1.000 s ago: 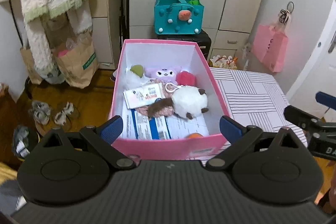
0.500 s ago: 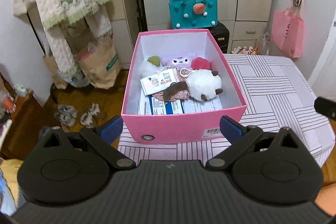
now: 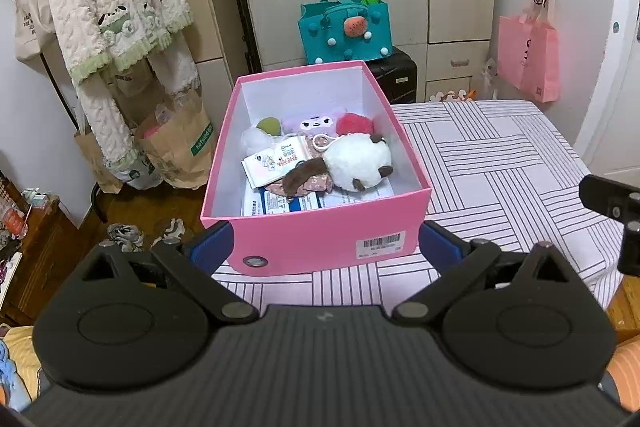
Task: Organize soft objects
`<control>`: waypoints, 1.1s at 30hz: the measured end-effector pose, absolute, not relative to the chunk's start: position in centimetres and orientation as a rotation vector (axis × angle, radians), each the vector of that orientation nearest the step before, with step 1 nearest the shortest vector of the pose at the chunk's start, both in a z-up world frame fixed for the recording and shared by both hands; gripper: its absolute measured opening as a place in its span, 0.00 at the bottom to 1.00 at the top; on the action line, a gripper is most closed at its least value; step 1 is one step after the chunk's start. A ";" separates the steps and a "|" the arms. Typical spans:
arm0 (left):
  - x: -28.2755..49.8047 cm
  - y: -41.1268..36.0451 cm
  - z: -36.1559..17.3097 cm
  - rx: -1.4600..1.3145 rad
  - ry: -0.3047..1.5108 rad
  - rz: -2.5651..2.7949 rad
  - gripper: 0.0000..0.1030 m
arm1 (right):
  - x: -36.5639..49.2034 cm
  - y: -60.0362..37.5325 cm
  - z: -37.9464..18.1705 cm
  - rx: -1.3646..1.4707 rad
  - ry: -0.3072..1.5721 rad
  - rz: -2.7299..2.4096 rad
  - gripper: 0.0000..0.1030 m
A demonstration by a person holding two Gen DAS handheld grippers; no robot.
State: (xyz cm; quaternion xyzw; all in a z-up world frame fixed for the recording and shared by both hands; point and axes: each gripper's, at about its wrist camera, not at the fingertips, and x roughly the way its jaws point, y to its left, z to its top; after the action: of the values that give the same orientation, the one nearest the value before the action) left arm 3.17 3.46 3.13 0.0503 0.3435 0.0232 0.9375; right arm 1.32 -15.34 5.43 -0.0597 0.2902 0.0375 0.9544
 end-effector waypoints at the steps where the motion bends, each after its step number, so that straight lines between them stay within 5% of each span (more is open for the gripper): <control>1: 3.2 3.5 3.2 0.101 0.702 0.048 0.97 | 1.3 -15.4 5.5 -0.116 0.594 0.079 0.98; 33: 2.3 1.9 1.7 0.118 0.565 0.073 0.97 | 0.4 -16.1 3.5 -0.144 0.489 -0.002 0.98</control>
State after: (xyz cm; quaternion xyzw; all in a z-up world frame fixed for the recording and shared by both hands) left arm 2.27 1.87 1.66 0.0579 0.2788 0.0362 0.9579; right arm 0.37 -16.08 3.55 -0.0713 0.2416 -0.0009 0.9677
